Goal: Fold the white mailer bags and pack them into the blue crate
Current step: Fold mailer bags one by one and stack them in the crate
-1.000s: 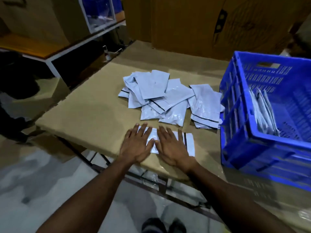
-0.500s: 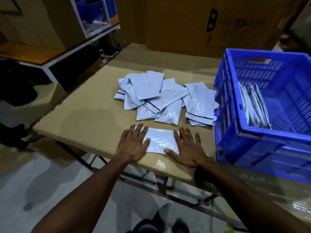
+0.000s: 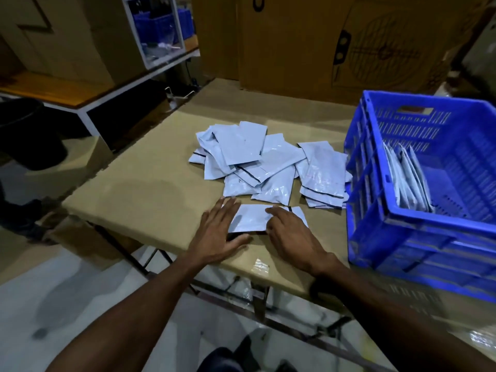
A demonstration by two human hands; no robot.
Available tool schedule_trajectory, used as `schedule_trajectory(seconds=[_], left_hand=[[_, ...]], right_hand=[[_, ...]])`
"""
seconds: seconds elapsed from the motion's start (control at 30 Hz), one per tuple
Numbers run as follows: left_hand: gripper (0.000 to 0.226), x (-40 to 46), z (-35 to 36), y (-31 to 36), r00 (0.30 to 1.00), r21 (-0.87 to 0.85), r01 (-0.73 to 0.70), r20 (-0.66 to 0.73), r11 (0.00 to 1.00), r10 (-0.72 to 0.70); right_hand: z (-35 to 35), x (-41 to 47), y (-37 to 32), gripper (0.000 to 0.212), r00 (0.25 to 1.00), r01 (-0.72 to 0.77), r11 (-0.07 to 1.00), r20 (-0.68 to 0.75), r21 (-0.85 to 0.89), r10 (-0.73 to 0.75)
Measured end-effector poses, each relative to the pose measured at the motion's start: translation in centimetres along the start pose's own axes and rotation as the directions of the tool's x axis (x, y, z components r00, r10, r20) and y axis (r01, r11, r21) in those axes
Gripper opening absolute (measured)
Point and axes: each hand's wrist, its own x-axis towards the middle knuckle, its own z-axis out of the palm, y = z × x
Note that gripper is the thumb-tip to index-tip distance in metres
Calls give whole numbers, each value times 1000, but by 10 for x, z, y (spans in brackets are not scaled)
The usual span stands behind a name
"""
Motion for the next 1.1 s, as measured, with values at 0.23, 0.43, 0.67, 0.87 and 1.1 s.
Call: schedule_trajectory(seconds=[0.23,0.43,0.67,0.87,1.1], left_hand=[[62,13,3,-9,980,81,51,190,995,-66],[58,14,3,-8,983,-63,60,176,996,-48],[97,15,13,5,979,-166,175,-79,970,-190],[90,25,25,30,978,-1,205,33,979,-205],[84,50,50,67,991,117,74,104,990,-87]], right_hand=[[-21,-4,-14,24,903,428,879,114,-209,-413],[-20,12,-12,25,906,402,850,282,-341,-316],[-80,61,1,42,978,38,984,207,-177,0],[-152,83,45,43,953,-276,953,-90,127,288],[-218,79,77,37,843,-407,882,-273,239,463]])
